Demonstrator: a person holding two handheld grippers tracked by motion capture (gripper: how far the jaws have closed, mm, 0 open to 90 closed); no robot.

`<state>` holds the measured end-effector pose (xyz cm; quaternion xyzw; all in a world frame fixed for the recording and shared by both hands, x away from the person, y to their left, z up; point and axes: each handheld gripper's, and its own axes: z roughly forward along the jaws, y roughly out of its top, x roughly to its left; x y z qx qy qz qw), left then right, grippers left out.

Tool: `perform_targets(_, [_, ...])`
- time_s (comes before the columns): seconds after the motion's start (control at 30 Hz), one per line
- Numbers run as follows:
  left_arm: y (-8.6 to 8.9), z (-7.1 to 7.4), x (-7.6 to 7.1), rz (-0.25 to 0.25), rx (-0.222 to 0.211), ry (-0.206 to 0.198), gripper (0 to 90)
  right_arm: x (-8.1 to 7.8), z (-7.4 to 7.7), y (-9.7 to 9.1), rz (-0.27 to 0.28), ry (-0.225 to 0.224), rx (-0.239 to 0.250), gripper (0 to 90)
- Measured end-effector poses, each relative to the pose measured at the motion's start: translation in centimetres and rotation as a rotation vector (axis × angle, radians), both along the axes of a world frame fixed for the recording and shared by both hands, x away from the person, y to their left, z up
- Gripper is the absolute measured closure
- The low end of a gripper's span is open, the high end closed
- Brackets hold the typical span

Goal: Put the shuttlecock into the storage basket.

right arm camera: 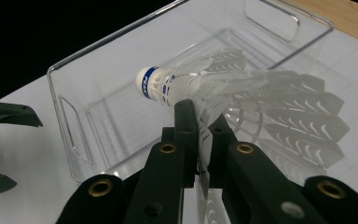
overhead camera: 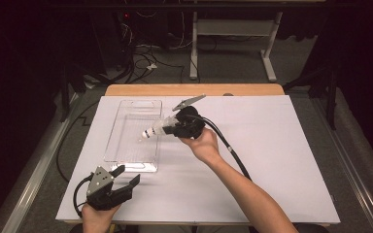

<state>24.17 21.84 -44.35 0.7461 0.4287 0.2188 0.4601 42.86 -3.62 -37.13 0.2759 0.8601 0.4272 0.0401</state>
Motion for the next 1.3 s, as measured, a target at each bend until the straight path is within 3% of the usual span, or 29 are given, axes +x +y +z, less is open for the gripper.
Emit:
perform_targets(0.5, [0.0,0.0,0.0,-0.002,0.000,0.003,36.8,0.2,-0.2,5.2,0.036,-0.006,-0.057,88.0])
perform_targets(0.73, [0.1,0.0,0.0,-0.003,-0.004,0.004,36.8,1.0,-0.5,7.2,0.019,-0.003,-0.092,88.0])
perform_targets(1.3, [0.4,0.0,-0.1,0.001,-0.015,0.005,36.8,2.9,-2.3,9.9,-0.022,0.017,-0.167,87.9])
